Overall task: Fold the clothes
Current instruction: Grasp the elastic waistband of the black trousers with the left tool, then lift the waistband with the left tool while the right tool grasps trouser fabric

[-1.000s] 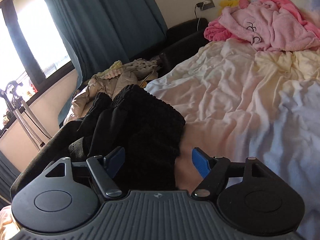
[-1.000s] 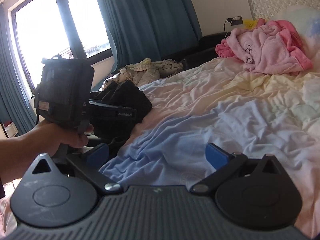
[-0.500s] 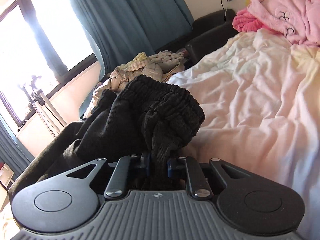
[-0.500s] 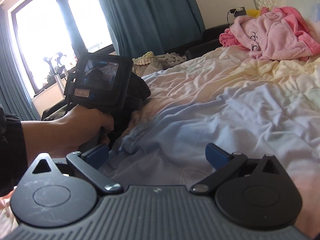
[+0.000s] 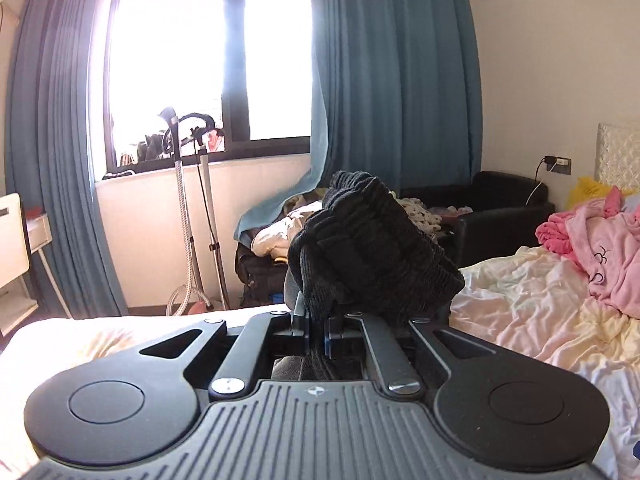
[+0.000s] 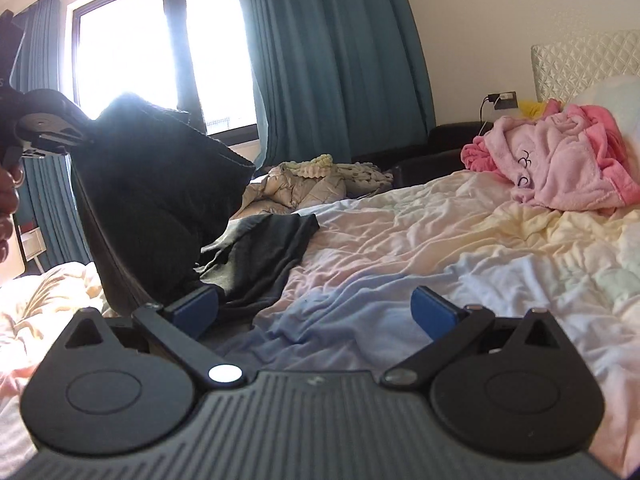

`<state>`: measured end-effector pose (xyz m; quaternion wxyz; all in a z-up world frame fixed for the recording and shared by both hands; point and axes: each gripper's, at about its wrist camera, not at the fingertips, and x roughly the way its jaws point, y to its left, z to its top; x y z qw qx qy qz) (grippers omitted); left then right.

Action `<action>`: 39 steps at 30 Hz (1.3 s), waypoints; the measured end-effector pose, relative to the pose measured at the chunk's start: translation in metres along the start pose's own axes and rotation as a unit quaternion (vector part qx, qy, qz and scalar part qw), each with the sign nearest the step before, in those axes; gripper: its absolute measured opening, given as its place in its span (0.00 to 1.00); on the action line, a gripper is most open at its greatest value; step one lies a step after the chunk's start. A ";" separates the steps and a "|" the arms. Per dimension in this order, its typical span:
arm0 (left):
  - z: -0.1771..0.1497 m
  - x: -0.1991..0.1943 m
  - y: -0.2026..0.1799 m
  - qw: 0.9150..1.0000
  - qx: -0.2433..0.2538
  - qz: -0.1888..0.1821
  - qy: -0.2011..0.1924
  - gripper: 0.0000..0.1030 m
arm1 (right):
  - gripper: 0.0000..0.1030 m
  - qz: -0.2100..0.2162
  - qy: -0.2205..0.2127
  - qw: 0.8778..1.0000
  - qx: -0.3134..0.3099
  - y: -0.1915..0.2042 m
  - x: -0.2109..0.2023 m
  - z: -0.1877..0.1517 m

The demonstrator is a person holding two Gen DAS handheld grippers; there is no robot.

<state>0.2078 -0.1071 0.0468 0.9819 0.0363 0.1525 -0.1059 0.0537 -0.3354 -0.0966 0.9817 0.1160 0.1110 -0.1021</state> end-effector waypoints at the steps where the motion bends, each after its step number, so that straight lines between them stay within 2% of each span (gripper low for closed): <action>1: -0.006 -0.010 0.021 0.999 -0.030 0.006 0.010 0.07 | 1.00 0.004 0.000 1.000 -0.008 0.004 -0.003 0.000; 4: -0.035 -0.033 0.083 0.990 -0.129 0.023 0.046 0.08 | 1.00 0.017 -0.004 0.999 -0.031 0.016 -0.014 -0.001; 6: -0.064 -0.042 0.120 0.977 -0.199 0.032 0.073 0.09 | 1.00 0.024 -0.005 0.999 -0.039 0.022 -0.019 -0.002; 8: -0.092 -0.043 0.139 0.963 -0.249 0.023 0.102 0.09 | 1.00 0.031 -0.005 0.999 -0.040 0.025 -0.023 -0.003; 9: -0.105 -0.044 0.144 0.959 -0.257 0.018 0.115 0.10 | 1.00 0.034 -0.003 0.999 -0.040 0.026 -0.024 -0.003; 13: -0.138 -0.057 0.148 0.959 -0.235 -0.001 0.157 0.12 | 1.00 0.039 0.008 0.998 -0.044 0.030 -0.023 -0.006; 16: -0.143 -0.073 0.148 0.959 -0.240 -0.018 0.149 0.17 | 1.00 0.040 0.015 0.998 -0.037 0.029 -0.018 -0.007; 19: -0.145 -0.084 0.151 0.952 -0.267 -0.020 0.152 0.27 | 1.00 0.043 0.020 0.998 -0.030 0.029 -0.015 -0.008; 22: -0.147 -0.091 0.152 0.943 -0.293 -0.021 0.154 0.41 | 1.00 0.049 0.023 0.998 -0.028 0.030 -0.013 -0.009; 24: -0.150 -0.100 0.155 0.941 -0.303 -0.020 0.151 0.59 | 1.00 0.053 0.024 0.998 -0.027 0.030 -0.014 -0.009; 27: -0.152 -0.113 0.158 0.936 -0.319 -0.020 0.149 0.73 | 1.00 0.058 0.025 0.998 -0.023 0.031 -0.016 -0.009; 32: -0.150 -0.135 0.162 0.917 -0.371 -0.036 0.145 0.80 | 1.00 0.057 0.029 0.998 -0.015 0.031 -0.020 -0.011; 35: -0.145 -0.137 0.164 0.910 -0.392 -0.045 0.124 0.84 | 1.00 0.065 0.035 0.997 -0.013 0.030 -0.023 -0.014; 39: -0.146 -0.119 0.167 0.886 -0.441 -0.056 0.129 0.86 | 1.00 0.080 0.052 0.995 -0.008 0.030 -0.029 -0.020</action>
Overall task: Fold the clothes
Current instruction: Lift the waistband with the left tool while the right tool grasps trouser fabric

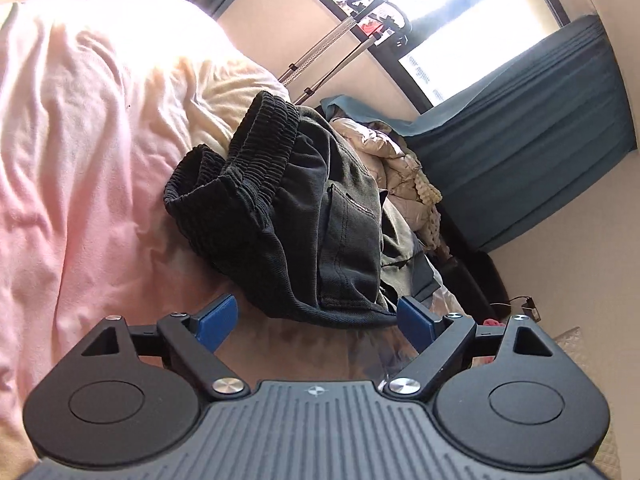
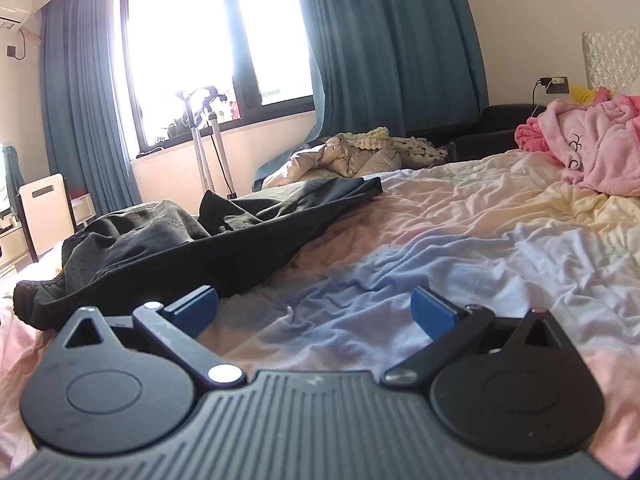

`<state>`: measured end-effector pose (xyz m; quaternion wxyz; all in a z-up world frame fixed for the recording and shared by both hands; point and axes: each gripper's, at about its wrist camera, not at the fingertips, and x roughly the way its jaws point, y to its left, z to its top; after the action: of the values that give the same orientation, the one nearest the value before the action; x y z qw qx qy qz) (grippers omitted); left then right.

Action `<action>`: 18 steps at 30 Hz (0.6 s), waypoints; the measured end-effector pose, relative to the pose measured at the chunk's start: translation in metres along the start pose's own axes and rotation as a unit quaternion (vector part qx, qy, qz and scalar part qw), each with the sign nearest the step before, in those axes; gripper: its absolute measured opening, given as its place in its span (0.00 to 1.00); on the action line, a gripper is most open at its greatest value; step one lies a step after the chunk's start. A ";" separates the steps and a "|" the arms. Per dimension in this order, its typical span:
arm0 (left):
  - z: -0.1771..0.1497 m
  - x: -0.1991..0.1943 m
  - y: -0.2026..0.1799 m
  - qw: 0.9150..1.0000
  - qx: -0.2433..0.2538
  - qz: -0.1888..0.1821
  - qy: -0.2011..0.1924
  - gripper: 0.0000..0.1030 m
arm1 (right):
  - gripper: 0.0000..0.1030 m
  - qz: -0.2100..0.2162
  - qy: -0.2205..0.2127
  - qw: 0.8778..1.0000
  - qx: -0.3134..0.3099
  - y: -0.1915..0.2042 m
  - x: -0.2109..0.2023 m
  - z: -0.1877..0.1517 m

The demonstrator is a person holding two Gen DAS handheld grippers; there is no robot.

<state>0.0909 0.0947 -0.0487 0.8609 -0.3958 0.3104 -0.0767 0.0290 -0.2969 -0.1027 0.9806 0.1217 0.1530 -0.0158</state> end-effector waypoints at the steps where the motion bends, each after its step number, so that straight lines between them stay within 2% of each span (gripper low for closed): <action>1: 0.003 0.006 0.002 1.000 -0.013 -0.004 -0.002 0.86 | 1.00 0.006 0.005 1.000 0.004 0.000 -0.001 -0.001; 3: 0.010 0.017 0.005 0.999 -0.035 -0.012 -0.006 0.86 | 1.00 0.020 0.013 0.999 0.023 0.000 -0.004 0.001; 6: 0.019 0.035 0.016 0.999 -0.021 -0.013 -0.023 0.86 | 1.00 0.055 0.029 0.996 0.068 0.000 0.011 0.013; 9: 0.019 0.059 0.040 0.999 -0.049 -0.009 0.003 0.84 | 1.00 0.064 0.038 0.993 0.094 0.005 0.053 0.038; 11: 0.018 0.071 0.051 0.997 -0.069 -0.017 0.012 0.82 | 1.00 0.058 0.046 0.989 0.125 0.003 0.100 0.056; 15: 0.018 0.089 0.059 0.998 -0.052 -0.041 0.002 0.82 | 1.00 0.031 0.059 0.983 0.169 -0.013 0.212 0.082; 18: 0.022 0.103 0.070 0.996 -0.072 -0.057 0.003 0.82 | 1.00 0.010 0.052 0.975 0.217 -0.036 0.277 0.089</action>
<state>0.1777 0.1173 -0.1374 0.8237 -0.4734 0.2942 -0.1046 0.3164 -0.3520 -0.1128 0.9215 0.3339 0.1956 -0.0326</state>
